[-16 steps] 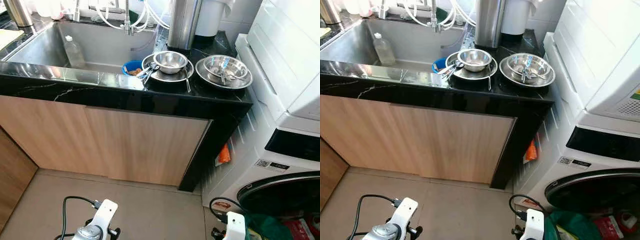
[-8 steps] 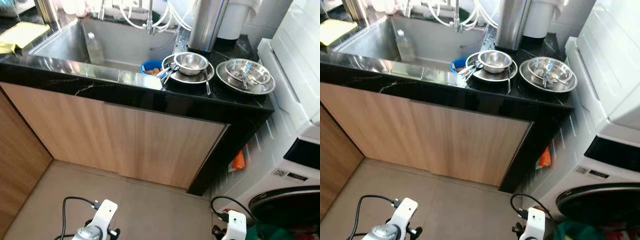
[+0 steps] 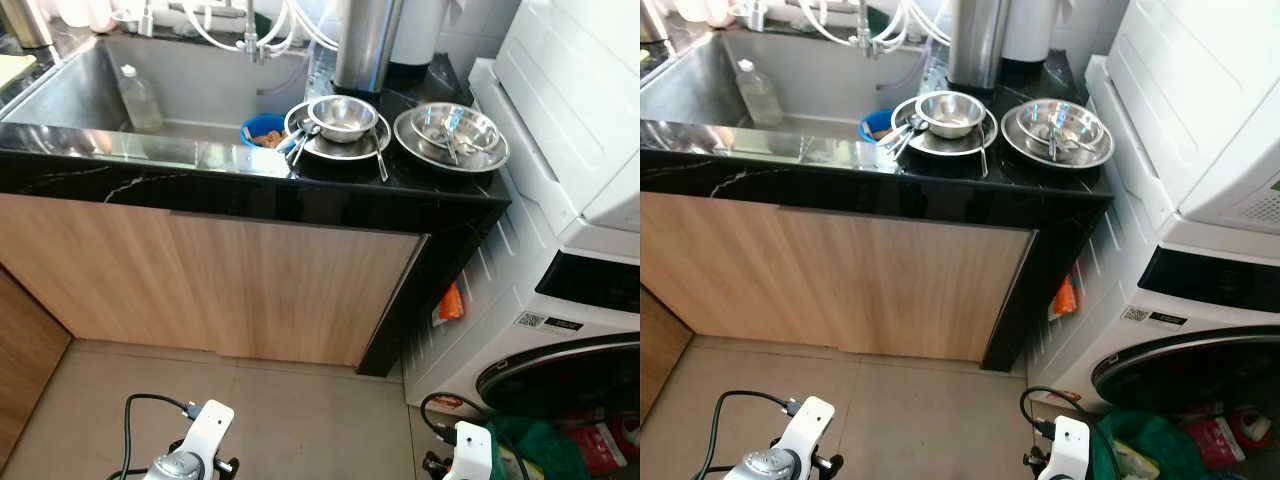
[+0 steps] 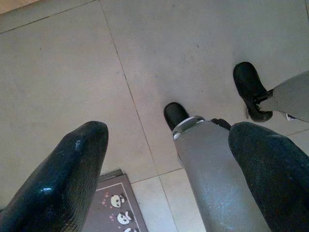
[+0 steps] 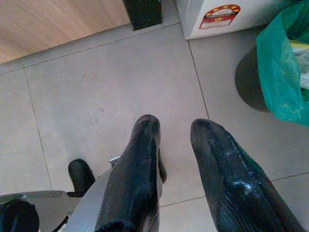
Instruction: Kitchen organization
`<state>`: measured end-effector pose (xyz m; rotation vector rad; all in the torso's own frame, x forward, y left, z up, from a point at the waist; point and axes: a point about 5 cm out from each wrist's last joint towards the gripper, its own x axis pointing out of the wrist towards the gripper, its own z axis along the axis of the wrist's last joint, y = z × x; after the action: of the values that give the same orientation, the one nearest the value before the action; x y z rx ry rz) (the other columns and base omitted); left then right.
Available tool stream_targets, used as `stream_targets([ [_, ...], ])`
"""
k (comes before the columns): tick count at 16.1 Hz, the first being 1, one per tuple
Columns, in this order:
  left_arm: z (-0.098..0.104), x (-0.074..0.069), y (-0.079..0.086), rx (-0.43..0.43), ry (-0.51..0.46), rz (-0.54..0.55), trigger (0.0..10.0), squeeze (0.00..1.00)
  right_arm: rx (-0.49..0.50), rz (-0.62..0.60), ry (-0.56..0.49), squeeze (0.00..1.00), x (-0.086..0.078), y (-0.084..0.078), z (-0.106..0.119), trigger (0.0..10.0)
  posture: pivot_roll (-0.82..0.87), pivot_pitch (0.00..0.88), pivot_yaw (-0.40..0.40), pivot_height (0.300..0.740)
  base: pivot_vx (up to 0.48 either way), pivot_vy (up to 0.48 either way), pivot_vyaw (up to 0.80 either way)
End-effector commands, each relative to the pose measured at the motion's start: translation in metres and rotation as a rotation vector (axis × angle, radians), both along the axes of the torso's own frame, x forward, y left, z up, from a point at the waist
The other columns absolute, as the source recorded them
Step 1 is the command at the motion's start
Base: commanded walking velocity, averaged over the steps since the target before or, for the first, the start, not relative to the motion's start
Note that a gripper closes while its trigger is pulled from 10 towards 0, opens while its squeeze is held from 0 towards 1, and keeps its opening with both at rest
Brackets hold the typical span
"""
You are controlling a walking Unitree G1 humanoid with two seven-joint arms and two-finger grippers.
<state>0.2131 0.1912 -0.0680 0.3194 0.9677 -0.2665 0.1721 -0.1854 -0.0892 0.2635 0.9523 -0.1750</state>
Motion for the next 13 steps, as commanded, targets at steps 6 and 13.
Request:
stream_targets([
  [6, -0.0012, -0.0018, 0.0000, 0.009, 0.013, -0.006, 10.0, 0.00, 0.005, -0.046, -0.021, 0.00, -0.0009, -0.0030, 0.0004, 10.0, 0.22, 0.129, -0.093, 0.736, 0.000, 0.000, -0.11],
  [13, -0.0009, -0.0014, 0.0001, 0.010, 0.011, -0.007, 10.0, 0.00, 0.004, -0.029, -0.009, 0.00, -0.0011, -0.0026, 0.0000, 10.0, 0.23, 0.132, -0.094, 0.736, 0.000, 0.000, -0.52],
])
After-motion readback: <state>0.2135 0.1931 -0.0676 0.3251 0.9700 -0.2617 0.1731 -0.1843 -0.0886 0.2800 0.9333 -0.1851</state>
